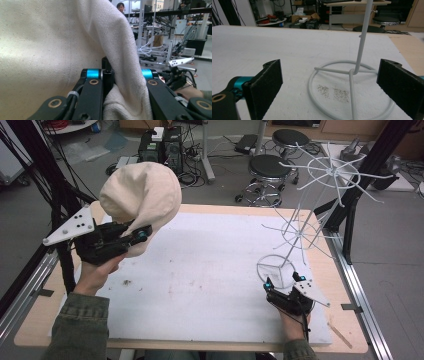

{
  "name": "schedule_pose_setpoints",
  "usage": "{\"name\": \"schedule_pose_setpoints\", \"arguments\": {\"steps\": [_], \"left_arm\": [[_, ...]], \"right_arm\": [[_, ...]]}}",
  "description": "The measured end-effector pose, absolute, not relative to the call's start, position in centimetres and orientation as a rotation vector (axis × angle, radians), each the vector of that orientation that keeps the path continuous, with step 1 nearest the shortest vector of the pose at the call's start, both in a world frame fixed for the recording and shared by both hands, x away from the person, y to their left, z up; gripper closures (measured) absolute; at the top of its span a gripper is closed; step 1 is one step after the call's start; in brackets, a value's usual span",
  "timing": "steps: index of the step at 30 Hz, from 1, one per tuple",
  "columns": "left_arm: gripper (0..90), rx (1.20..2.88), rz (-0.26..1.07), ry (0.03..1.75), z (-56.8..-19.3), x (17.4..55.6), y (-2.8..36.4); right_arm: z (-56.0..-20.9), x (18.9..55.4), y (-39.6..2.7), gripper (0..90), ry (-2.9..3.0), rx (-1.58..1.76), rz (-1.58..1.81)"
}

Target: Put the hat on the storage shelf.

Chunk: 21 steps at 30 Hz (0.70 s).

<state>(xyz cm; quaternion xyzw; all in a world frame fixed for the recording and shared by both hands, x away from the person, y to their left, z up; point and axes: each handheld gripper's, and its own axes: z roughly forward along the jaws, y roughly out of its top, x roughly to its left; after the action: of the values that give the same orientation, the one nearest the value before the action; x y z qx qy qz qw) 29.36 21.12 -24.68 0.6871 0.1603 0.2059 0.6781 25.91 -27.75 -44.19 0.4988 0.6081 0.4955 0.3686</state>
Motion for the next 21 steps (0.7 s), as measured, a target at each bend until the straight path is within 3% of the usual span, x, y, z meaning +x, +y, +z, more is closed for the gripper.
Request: {"name": "schedule_pose_setpoints", "arguments": {"steps": [21], "left_arm": [[80.1,1.528,0.443,0.191,-19.4,29.3,16.4]], "right_arm": [[-44.3,25.4,-28.4,5.6,1.558,1.283,1.254]]}}
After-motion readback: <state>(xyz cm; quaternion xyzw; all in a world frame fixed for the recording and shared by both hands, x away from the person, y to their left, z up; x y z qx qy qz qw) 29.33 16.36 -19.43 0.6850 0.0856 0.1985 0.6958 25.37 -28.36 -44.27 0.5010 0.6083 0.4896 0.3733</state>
